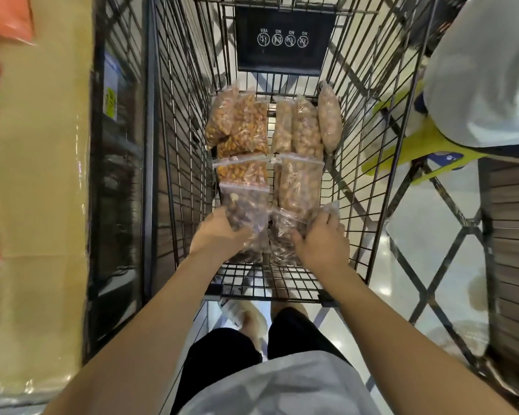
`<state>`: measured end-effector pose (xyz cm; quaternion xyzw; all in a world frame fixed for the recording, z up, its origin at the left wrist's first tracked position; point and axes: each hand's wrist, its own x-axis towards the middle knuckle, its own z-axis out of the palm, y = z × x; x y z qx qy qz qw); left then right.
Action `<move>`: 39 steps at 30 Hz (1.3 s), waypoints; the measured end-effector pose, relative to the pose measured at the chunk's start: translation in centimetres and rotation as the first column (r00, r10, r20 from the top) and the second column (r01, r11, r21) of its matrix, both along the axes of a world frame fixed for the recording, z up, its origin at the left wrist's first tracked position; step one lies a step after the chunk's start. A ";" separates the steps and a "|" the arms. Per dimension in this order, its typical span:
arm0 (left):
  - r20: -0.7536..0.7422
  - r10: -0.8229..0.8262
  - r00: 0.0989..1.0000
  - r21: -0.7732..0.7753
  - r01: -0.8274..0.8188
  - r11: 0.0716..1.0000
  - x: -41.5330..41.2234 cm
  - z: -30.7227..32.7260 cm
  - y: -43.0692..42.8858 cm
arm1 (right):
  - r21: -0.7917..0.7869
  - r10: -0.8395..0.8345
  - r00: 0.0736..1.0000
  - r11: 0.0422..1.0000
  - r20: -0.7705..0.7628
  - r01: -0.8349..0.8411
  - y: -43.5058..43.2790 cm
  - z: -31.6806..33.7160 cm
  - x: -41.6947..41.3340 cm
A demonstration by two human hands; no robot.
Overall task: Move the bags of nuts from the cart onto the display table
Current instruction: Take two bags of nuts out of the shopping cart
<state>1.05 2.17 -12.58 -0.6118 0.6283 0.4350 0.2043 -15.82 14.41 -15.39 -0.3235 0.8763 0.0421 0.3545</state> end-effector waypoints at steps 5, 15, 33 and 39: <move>-0.029 0.260 0.965 0.076 -0.257 0.963 -0.5 -1.9 0.7 | -0.088 -0.298 0.955 0.951 0.016 0.298 0.8 -2.9 -0.2; 0.029 0.431 0.902 0.203 -0.428 0.881 -1.0 -5.8 1.4 | -0.116 -0.513 0.858 0.851 0.022 0.511 -0.1 -7.0 0.2; -0.148 0.582 0.800 0.083 -0.576 0.813 -2.1 -7.2 2.2 | -0.181 -0.585 0.811 0.798 -0.001 0.575 0.3 -8.6 -0.9; -0.120 0.596 0.794 0.134 -0.582 0.802 -2.1 -6.8 2.0 | -0.250 -0.530 0.847 0.816 0.036 0.521 1.2 -7.5 -0.7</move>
